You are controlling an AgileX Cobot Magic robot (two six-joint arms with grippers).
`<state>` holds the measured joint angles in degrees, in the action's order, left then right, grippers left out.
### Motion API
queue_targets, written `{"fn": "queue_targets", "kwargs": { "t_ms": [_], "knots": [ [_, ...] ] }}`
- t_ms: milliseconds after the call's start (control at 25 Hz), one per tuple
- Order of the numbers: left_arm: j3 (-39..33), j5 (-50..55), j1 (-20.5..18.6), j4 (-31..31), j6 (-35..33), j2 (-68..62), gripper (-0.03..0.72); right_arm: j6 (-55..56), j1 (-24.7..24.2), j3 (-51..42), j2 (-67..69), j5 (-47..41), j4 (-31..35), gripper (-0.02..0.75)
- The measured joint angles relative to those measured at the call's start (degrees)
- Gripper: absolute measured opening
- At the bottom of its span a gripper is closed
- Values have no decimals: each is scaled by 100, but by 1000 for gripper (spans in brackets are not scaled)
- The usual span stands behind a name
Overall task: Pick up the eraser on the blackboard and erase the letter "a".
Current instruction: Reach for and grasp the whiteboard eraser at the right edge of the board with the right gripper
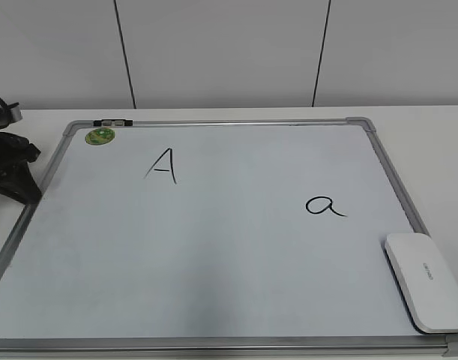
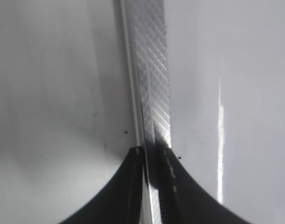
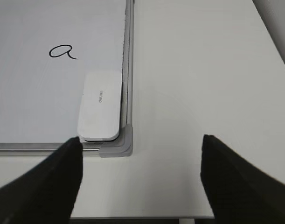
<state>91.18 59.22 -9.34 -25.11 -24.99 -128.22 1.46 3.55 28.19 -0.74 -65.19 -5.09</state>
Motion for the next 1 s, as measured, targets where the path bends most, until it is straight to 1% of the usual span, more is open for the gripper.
{"fn": "queue_targets", "kwargs": {
  "t_ms": [160, 280, 400, 640, 1000],
  "knots": [
    [0, 0, 0, 0, 0, 0, 59, -10, 0, 342, 855, -112, 180, 587],
    [0, 0, 0, 22, 0, 0, 59, -146, 13, 789, 2029, -345, 187, 586],
    [0, 4, 0, 22, 0, 0, 59, -195, 72, 1073, 2796, -207, 207, 587],
    [0, 13, 0, 22, 0, 0, 59, -212, 85, 1119, 3639, 528, 311, 587],
    [0, 13, 0, 22, 0, 0, 59, -464, 85, 1140, 5421, 650, 986, 587]
  ]
}}
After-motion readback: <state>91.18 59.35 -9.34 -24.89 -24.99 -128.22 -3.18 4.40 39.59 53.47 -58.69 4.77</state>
